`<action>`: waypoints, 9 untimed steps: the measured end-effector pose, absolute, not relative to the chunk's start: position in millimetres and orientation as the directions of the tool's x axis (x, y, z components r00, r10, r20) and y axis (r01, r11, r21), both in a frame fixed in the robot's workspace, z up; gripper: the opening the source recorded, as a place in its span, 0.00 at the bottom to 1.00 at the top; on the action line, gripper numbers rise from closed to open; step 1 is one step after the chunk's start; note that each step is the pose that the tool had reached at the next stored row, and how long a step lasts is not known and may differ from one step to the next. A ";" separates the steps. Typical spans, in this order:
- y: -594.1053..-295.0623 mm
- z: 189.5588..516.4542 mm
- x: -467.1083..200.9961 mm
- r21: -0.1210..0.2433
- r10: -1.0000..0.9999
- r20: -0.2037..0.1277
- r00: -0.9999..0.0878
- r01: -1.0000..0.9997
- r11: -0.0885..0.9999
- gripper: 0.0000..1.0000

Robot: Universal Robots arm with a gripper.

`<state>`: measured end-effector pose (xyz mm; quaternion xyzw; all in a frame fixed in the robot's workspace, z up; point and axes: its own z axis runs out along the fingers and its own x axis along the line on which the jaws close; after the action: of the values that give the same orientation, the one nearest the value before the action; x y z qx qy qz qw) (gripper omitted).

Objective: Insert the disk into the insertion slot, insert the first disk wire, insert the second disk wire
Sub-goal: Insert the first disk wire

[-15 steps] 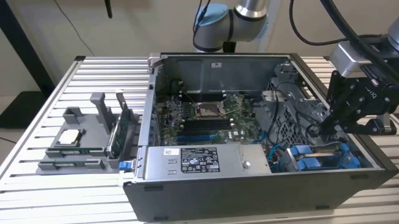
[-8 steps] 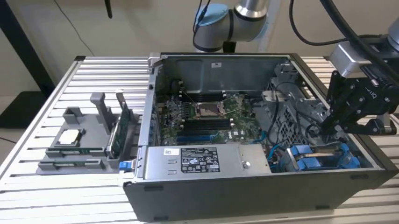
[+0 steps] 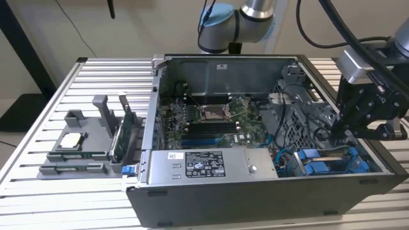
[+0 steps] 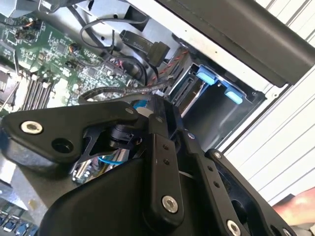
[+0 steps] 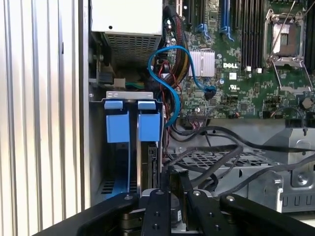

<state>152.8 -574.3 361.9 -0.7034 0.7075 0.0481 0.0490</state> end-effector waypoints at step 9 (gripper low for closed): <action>-575.8 354.7 152.8 -0.036 -0.991 -0.134 -0.001 -0.999 0.006 0.19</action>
<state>152.8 -575.8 354.7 -0.7042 0.7066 0.0347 0.0605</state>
